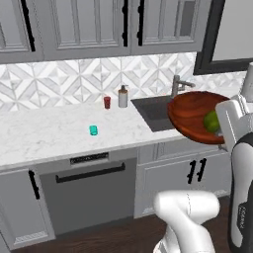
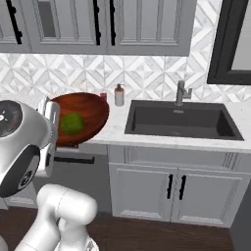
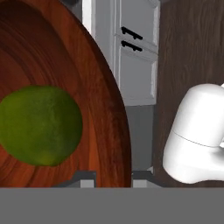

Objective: Pick the lime from the sink and place it in the bowl. Then pick the bowl and place it in the microwave. Then close the microwave door and press the start button.

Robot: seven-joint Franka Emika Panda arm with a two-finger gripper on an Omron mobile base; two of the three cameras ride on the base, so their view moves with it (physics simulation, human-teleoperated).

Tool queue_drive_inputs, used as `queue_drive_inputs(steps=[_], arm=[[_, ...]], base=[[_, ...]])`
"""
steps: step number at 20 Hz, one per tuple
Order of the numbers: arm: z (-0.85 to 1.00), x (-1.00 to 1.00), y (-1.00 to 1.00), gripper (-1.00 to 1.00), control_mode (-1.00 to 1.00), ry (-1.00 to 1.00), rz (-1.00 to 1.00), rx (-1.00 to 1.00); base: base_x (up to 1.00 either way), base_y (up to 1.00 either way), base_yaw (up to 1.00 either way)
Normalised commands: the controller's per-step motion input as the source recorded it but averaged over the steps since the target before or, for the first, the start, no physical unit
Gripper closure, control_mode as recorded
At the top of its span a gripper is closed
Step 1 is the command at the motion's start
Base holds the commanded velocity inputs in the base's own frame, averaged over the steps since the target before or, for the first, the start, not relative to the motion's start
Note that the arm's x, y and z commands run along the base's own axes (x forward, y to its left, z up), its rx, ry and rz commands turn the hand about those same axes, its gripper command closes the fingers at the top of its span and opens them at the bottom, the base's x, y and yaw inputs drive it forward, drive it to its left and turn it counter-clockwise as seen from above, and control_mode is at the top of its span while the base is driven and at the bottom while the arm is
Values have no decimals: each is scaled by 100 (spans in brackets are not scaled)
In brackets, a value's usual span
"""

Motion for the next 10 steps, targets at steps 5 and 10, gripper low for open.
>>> queue_drive_inputs(steps=[5, 10], arm=[[0, 0, 0, 100, 100, 0, 0, 0], [0, 0, 0, 100, 100, 0, 0, 0]], base=[[-17, -12, -44], [-2, -12, -60]])
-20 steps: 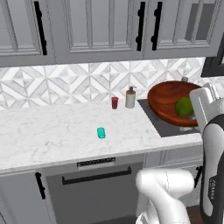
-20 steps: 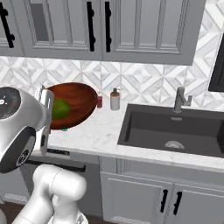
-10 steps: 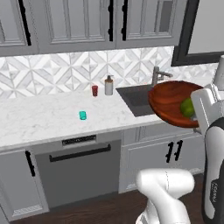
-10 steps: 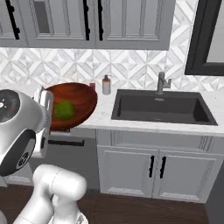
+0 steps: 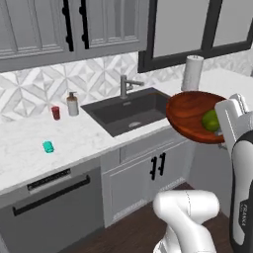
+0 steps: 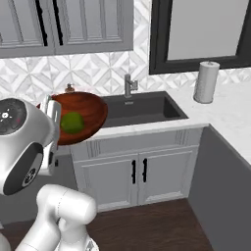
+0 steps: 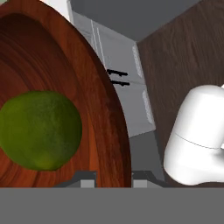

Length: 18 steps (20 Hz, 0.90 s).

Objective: Pick the lime from the sink and place it in the bowl. Then pick the bowl and place it in the microwave. Then close the microwave door and press the start button.

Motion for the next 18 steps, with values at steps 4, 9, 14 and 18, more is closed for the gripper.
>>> queue_drive_inputs(steps=[4, 9, 14, 18], arm=[[0, 0, 0, 100, 100, 0, 0, 0], [0, 0, 0, 100, 100, 0, 0, 0], [0, 0, 0, 100, 100, 0, 0, 0], [0, 0, 0, 100, 100, 0, 0, 0]], base=[[0, -3, -65], [0, -2, -70], [0, 0, -71], [0, -4, -74]])
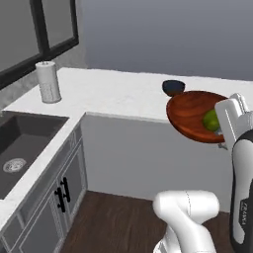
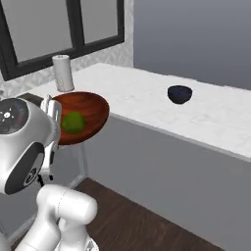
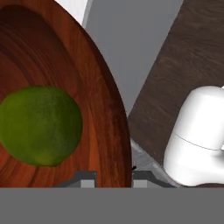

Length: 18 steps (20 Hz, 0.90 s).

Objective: Pick the lime from the sink and place it in the bowl. Then pick the bowl and place it in the microwave. Then close the microwave door and press the start button.

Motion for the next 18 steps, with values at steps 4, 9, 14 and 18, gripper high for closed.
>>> queue_drive_inputs(steps=[4, 9, 14, 18], arm=[[0, 0, 0, 100, 100, 0, 0, 0], [0, 0, 0, 100, 100, 0, 0, 0], [0, 0, 0, 100, 100, 0, 0, 0], [0, 0, 0, 100, 100, 0, 0, 0]], base=[[0, 0, -76], [0, 0, -89], [0, 0, -91], [0, 0, -88]])
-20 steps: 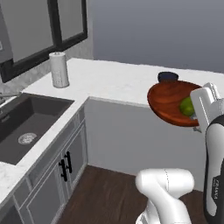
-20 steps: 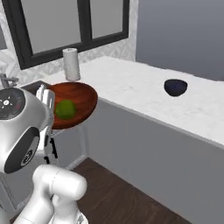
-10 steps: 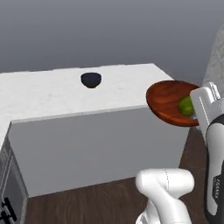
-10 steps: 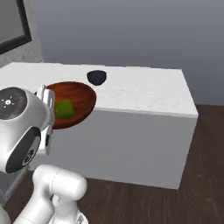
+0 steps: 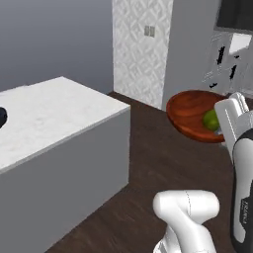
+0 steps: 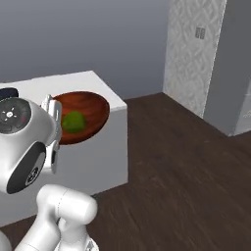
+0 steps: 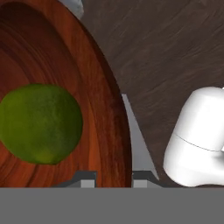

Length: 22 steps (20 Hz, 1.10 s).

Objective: Pick the lime from the sink and place it in the bowl. Then pick the bowl and place it in the microwave. Then close the microwave door and press the start button.

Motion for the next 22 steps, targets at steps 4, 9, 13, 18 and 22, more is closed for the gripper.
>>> queue_drive_inputs(steps=[4, 9, 13, 18, 22], arm=[[0, 0, 0, 100, 100, 0, 0, 0], [0, 0, 0, 100, 100, 0, 0, 0], [0, 0, 0, 100, 100, 0, 0, 0], [0, 0, 0, 100, 100, 0, 0, 0], [0, 0, 0, 100, 100, 0, 0, 0]], base=[[6, 0, -83], [43, 0, -63], [94, -18, -38], [100, -33, -25], [100, -39, -23]])
